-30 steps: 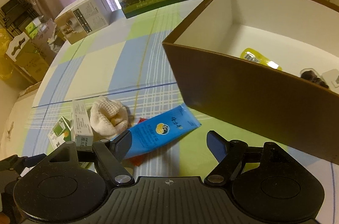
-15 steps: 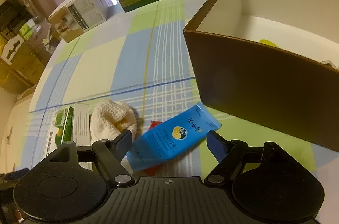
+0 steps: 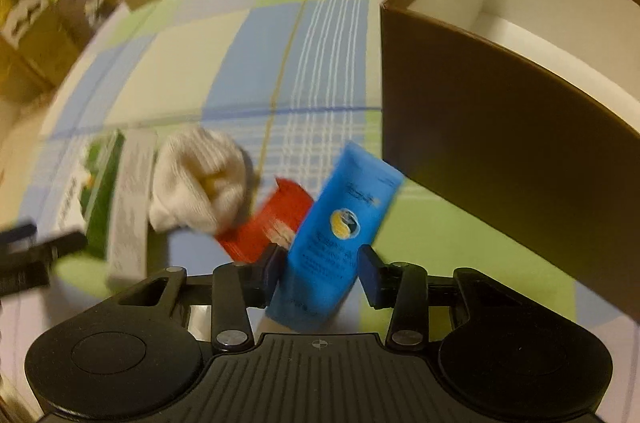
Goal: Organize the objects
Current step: 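Grasp the blue hand-cream tube with the right tool while the left tool grasps the green-white medicine box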
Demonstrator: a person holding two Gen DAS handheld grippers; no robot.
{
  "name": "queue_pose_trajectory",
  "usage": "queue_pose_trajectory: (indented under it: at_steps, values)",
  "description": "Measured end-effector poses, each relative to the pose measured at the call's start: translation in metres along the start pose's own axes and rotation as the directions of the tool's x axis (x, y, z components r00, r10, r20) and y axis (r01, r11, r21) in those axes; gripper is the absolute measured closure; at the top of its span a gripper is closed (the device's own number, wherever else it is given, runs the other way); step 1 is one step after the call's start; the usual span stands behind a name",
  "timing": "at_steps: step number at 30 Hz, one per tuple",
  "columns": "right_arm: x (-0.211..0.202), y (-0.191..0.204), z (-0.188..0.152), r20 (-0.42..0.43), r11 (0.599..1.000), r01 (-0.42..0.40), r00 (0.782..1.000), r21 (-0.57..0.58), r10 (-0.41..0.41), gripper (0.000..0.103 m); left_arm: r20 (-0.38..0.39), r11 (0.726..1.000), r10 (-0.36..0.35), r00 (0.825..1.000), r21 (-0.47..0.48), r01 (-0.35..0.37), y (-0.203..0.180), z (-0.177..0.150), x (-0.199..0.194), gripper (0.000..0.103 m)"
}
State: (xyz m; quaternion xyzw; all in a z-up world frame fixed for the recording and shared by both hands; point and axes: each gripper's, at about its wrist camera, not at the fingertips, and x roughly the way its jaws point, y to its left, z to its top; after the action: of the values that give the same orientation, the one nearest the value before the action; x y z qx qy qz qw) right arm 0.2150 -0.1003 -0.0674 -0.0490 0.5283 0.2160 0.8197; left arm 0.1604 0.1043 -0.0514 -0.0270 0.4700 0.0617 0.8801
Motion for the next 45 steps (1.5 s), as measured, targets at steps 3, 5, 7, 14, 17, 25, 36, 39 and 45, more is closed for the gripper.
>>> queue_pose_trajectory:
  at_steps: [3,5,7,14,17,25,36,39,45]
  values:
    - [-0.003,0.000,-0.005,-0.012,0.997,0.032,0.999,-0.073,-0.033,0.065,-0.013,1.000,0.010,1.000,0.014,-0.010,-0.001,0.003,0.009,0.013]
    - [-0.004,-0.002,-0.009,-0.020,0.994,0.064,0.998,-0.093,-0.066,0.065,-0.021,1.000,0.011,1.000,0.014,-0.011,-0.002,0.006,0.016,0.013]
    - [-0.003,-0.004,-0.012,-0.025,0.990,0.088,0.995,-0.114,-0.091,0.065,-0.025,1.000,0.014,1.000,0.024,-0.014,-0.003,0.009,0.021,0.016]
    - [-0.003,-0.009,-0.018,0.000,0.984,0.081,0.997,-0.160,-0.082,0.065,-0.035,1.000,-0.004,0.999,0.027,0.005,-0.001,0.013,0.035,0.043]
    - [-0.005,-0.009,-0.021,0.014,0.980,0.073,0.997,-0.188,-0.072,0.065,-0.027,0.999,-0.004,1.000,0.044,0.005,-0.003,0.009,0.030,0.050]
    - [-0.020,-0.006,-0.048,0.009,0.965,0.030,1.000,-0.260,-0.029,0.065,-0.094,1.000,0.010,0.995,0.024,-0.008,-0.004,-0.017,0.006,0.051]
    - [-0.033,-0.006,-0.075,0.000,0.966,0.039,0.999,-0.256,-0.040,0.063,-0.132,0.997,-0.043,0.990,0.065,0.052,-0.022,-0.049,-0.019,0.051]
    - [-0.032,-0.006,-0.073,0.010,0.967,0.069,0.998,-0.245,-0.069,0.052,-0.123,0.997,-0.054,0.991,0.044,0.060,-0.020,-0.046,-0.016,0.041]
    - [-0.028,-0.011,-0.069,0.023,0.978,0.053,0.999,-0.204,-0.049,0.052,-0.096,0.998,-0.046,0.994,0.031,0.049,-0.020,-0.037,-0.009,0.042]
